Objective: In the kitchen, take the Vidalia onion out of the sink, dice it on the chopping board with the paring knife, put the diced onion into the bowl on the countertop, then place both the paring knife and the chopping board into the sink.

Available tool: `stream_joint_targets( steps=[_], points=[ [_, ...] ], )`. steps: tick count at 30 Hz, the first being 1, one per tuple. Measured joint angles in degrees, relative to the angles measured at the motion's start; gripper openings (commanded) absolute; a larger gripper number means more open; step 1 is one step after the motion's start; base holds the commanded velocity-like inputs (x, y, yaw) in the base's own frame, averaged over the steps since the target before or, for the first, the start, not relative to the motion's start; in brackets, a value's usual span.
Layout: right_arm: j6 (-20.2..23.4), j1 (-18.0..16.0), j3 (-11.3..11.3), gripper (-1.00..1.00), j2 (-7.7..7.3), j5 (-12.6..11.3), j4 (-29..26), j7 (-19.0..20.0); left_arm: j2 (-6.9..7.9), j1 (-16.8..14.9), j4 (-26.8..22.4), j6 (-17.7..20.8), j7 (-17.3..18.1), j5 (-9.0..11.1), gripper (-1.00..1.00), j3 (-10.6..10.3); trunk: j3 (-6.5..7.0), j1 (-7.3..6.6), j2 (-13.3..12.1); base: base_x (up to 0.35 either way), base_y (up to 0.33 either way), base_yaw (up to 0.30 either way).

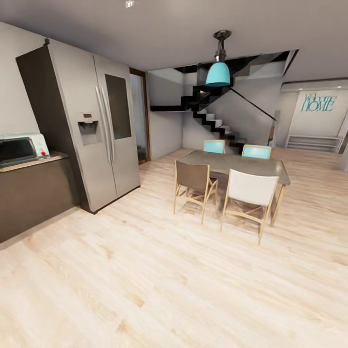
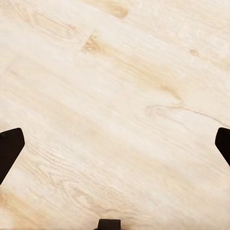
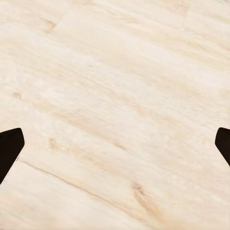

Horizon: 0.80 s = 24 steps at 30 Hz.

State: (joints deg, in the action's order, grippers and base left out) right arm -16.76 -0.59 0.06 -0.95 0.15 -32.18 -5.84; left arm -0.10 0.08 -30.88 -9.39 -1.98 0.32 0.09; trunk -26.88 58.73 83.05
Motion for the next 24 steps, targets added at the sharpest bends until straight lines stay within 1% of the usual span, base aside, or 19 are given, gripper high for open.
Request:
stream_joint_targets(
  steps=[5, 8, 18, 24],
  points=[
    [-0.04, 0.0, 0.0, 1.0, -0.01, 0.0, -0.01, 0.0, -0.29, 0.0, 0.23, 0.0, 0.04, 0.0, 1.0, 0.0, 0.0, 0.0, 0.0, 0.0, -0.009, 0.268],
    [-0.04, 0.0, -0.01, 1.0, -0.01, 0.0, -0.02, 0.0, -0.32, 0.0, 0.25, 0.0, 0.04, 0.0, 1.0, 0.0, -0.04, -0.01, 0.0, 0.056, -0.102, 0.269],
    [-0.04, 0.0, -0.03, 1.0, -0.01, 0.0, -0.02, 0.01, -0.32, 0.0, 0.26, 0.0, -0.01, -0.06, 1.0, 0.0, -0.23, -0.01, 0.0, 0.106, -0.142, 0.268],
    [-0.04, 0.0, -0.04, 1.0, -0.01, 0.0, -0.02, 0.01, -0.32, 0.0, 0.26, -0.01, 0.0, -0.07, 1.0, 0.0, -0.35, -0.02, 0.0, 0.165, -0.171, 0.268]
  ],
)
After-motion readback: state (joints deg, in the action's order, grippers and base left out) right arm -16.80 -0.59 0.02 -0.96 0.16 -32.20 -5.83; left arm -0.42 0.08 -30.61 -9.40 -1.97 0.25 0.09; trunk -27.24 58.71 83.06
